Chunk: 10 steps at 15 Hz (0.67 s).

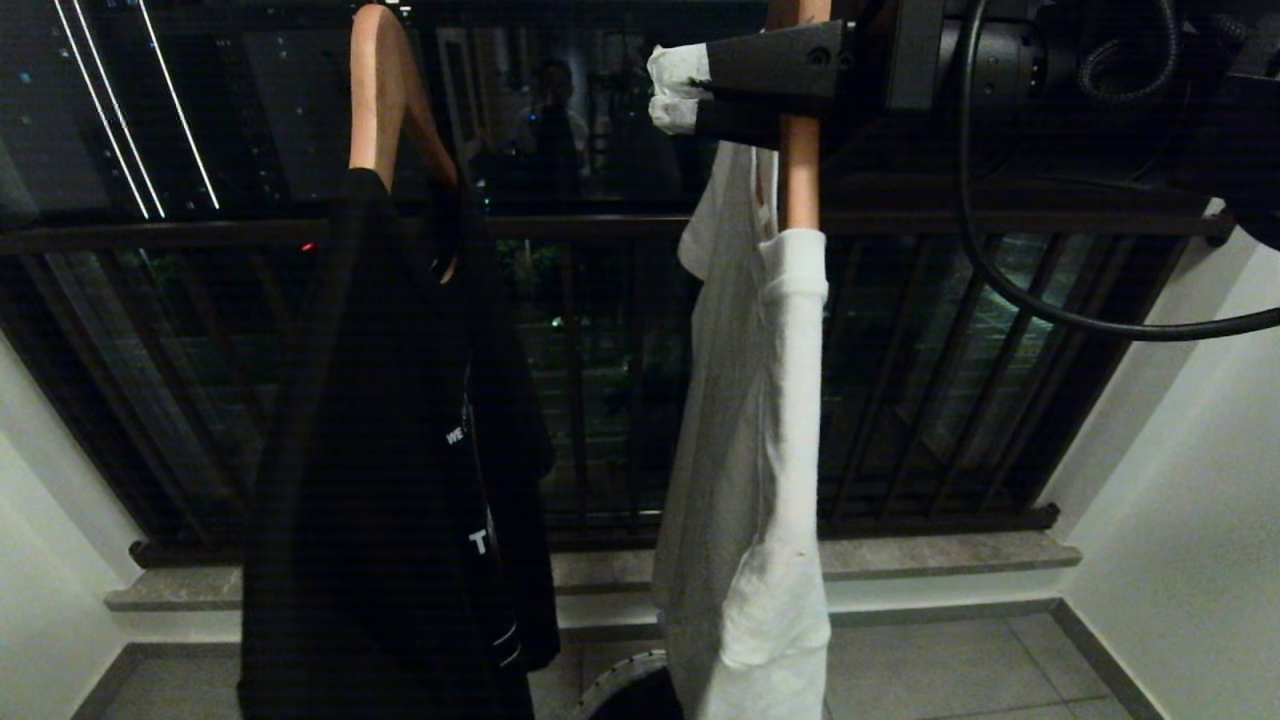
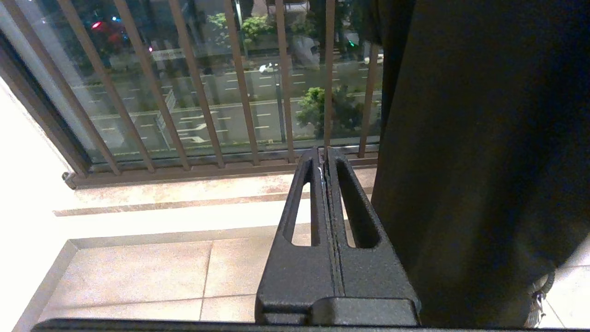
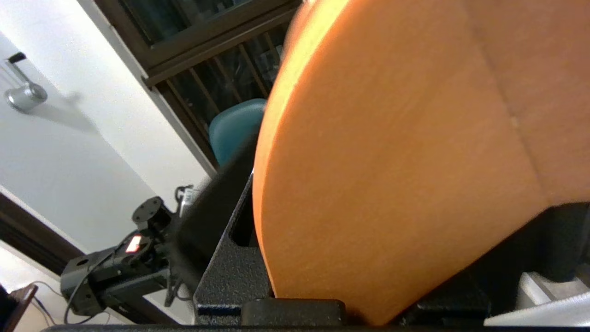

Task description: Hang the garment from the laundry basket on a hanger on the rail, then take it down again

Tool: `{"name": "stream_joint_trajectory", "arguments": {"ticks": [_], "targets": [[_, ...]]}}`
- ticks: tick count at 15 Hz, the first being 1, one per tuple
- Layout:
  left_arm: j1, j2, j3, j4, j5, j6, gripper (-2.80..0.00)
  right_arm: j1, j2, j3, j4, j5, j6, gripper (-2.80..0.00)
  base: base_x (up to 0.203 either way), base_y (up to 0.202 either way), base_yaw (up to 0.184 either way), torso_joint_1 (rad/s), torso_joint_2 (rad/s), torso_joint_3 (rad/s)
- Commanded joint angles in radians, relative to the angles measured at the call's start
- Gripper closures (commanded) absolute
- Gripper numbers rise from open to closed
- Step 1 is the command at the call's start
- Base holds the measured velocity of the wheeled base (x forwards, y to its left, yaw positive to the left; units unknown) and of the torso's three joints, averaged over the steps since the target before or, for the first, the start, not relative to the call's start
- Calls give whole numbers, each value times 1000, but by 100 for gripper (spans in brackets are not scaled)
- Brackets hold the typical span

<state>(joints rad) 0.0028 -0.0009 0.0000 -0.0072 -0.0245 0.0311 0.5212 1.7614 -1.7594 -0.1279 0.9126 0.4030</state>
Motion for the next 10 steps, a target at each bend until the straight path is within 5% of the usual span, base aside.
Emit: {"name": "stream_joint_trajectory", "arguments": {"ticks": [1, 10], "targets": [[0, -1, 3, 0, 0, 0, 0, 12, -44, 29, -1, 2, 2, 0, 0, 0, 0, 0, 0, 0], [0, -1, 3, 0, 0, 0, 0, 16, -300, 270, -1, -34, 38, 0, 0, 0, 0, 0, 0, 0]]}}
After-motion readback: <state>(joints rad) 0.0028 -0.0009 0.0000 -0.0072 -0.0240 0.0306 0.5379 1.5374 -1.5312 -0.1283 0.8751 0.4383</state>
